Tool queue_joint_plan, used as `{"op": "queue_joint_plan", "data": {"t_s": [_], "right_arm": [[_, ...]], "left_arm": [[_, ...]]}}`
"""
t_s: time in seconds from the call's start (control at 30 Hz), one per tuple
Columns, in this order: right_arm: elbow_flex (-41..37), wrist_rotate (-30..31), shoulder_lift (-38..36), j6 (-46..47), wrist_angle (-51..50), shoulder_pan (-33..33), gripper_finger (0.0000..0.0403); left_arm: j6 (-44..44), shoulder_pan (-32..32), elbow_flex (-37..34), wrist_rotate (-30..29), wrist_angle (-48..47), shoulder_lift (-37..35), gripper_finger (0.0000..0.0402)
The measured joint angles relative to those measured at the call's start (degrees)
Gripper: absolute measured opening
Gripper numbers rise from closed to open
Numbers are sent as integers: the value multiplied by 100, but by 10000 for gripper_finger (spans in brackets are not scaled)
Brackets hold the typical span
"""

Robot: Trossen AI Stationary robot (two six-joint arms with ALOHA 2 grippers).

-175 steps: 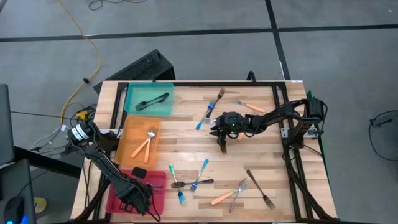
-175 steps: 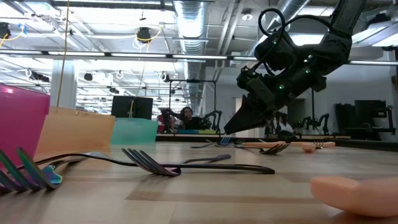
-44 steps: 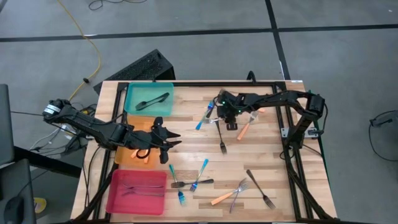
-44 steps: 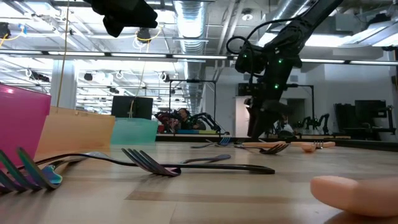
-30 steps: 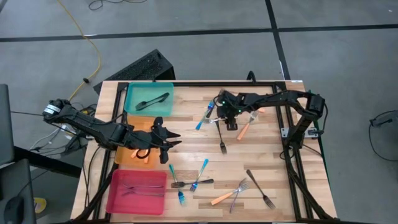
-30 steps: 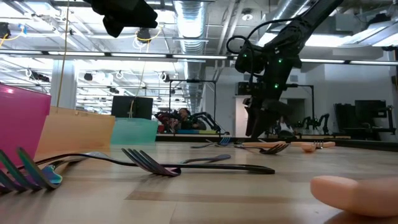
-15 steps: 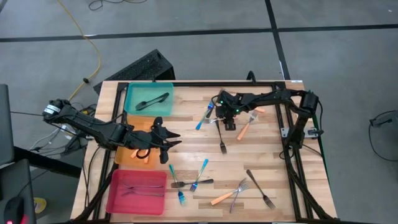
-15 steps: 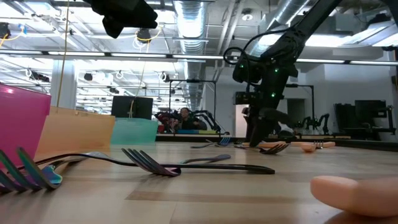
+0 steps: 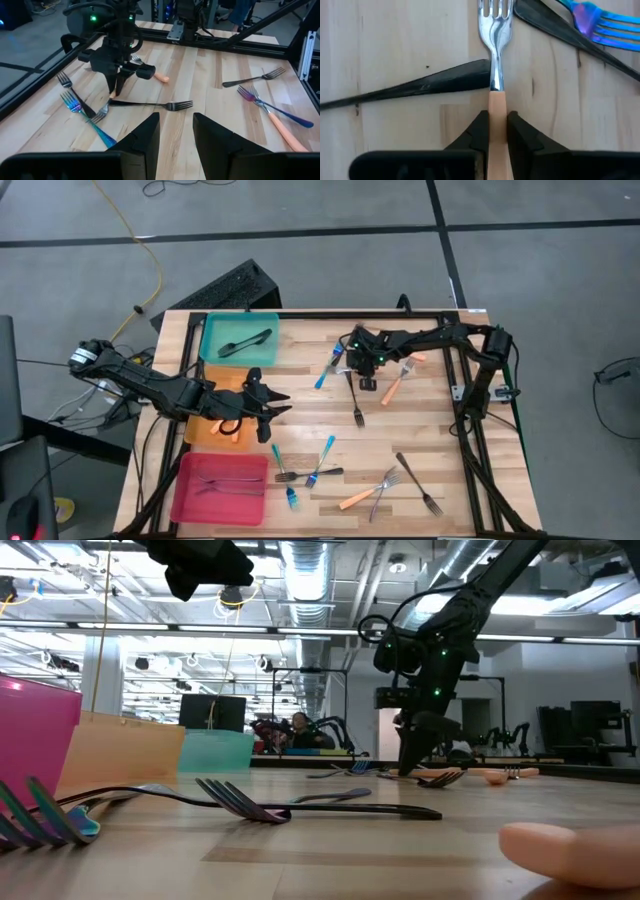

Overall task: Sort silverware by color (type)
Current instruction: Put the orange fork into the orange bin

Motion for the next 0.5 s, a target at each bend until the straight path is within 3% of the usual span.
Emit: {"op": "queue_joint_plan", "data": {"t_s": [0.23,0.43,0.5], "right_arm": [[-39,-417,-538,525,661,-58,64],[-21,-1389,-1440,1210,1803,-250,64],[-31,-1726,-1731,1439,2432,-203,64]], "left_arm": [[23,0,0,-181,21,0,103],[328,0,-6,-286,382,0,103],[497,0,-131,-233,907,-2,103]]}}
